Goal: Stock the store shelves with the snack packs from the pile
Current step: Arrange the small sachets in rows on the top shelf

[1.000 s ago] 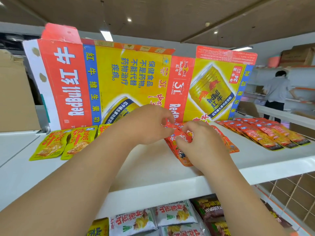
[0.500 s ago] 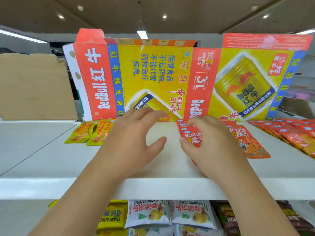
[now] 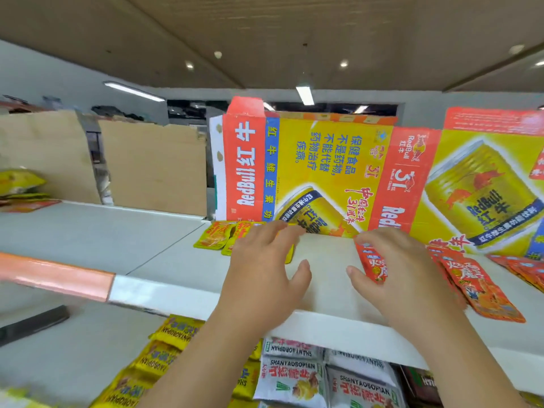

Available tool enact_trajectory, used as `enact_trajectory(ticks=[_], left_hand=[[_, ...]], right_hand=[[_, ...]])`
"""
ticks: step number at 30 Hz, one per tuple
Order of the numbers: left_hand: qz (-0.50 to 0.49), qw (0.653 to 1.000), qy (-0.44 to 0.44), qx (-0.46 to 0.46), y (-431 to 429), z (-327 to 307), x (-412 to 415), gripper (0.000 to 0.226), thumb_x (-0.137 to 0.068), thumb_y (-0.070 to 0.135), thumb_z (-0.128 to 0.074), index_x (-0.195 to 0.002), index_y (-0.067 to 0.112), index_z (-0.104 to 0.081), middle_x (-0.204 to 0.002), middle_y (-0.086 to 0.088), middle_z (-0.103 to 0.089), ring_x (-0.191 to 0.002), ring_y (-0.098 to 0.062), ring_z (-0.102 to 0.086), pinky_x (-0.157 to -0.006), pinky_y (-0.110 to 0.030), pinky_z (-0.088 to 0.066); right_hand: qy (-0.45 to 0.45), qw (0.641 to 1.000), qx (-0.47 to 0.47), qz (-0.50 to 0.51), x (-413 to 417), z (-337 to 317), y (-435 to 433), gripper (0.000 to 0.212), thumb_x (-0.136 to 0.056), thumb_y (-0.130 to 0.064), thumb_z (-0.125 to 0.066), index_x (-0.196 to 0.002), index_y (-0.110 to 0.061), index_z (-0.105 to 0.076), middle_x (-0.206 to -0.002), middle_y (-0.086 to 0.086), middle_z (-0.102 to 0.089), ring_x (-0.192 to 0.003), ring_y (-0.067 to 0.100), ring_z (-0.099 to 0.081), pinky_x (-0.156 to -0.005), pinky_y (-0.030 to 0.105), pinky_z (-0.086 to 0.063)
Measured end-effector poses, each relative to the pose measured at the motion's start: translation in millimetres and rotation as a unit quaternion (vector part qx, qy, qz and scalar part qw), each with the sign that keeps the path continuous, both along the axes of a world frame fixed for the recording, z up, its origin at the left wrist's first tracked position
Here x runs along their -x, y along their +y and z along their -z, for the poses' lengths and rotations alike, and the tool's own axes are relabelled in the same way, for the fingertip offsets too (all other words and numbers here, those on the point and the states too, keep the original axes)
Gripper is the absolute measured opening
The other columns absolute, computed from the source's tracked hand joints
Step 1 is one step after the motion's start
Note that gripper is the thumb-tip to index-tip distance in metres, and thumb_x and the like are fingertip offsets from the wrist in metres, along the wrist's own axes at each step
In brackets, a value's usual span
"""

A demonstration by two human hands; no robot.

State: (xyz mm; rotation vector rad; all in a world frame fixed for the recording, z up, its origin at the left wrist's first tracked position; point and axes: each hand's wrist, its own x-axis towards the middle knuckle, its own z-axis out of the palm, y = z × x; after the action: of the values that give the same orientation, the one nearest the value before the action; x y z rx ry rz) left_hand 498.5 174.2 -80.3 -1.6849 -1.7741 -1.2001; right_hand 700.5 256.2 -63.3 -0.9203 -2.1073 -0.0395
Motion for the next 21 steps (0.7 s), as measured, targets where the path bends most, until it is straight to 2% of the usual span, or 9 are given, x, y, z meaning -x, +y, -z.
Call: enact_trajectory(ticks=[4,8,13,21], left_hand=[[0.013,1.0,-0.022,-0.003,-27,-12,31,0.048,-0.082,0.046,-0.061,-0.129,0.036,-0.06,-0.127,0.013,-0.061,-0.113,-0.013,-0.056,-0.095,-0.04,-0.049],[-0.016,0.999,-0.038,-0.024,-82,-29,87,0.054,-0.083,0.051,-0.059,-0.136,0.04,-0.053,-0.131,0.017,-0.056,-0.12,-0.009,-0.051,-0.101,-0.042,-0.044],[-0.083,0.996,-0.04,-0.01,-174,-33,180,0.054,-0.084,0.056,-0.055,-0.136,0.044,-0.049,-0.134,0.021,-0.053,-0.127,-0.007,-0.046,-0.106,-0.045,-0.042],[-0.191,0.98,-0.06,-0.012,-311,-38,300,0.05,-0.083,0.05,-0.058,-0.132,0.041,-0.055,-0.131,0.022,-0.058,-0.126,-0.007,-0.049,-0.106,-0.038,-0.042]], right_hand=[[0.027,0.998,-0.012,-0.054,44,-10,-23,0.039,-0.079,-0.044,-0.067,-0.114,-0.028,-0.066,-0.114,-0.011,-0.059,-0.109,0.018,-0.056,-0.091,0.031,-0.04],[0.041,0.993,-0.027,-0.108,115,-19,-68,0.035,-0.082,-0.037,-0.073,-0.115,-0.028,-0.066,-0.11,-0.015,-0.056,-0.108,0.013,-0.052,-0.088,0.021,-0.033],[0.047,0.982,-0.026,-0.178,220,-25,-127,0.037,-0.08,-0.04,-0.07,-0.116,-0.03,-0.065,-0.113,-0.015,-0.056,-0.108,0.013,-0.054,-0.091,0.028,-0.042],[0.035,0.953,0.004,-0.302,385,-21,-234,0.034,-0.086,-0.039,-0.069,-0.118,-0.037,-0.06,-0.116,-0.024,-0.048,-0.114,0.001,-0.044,-0.086,0.007,-0.03]])
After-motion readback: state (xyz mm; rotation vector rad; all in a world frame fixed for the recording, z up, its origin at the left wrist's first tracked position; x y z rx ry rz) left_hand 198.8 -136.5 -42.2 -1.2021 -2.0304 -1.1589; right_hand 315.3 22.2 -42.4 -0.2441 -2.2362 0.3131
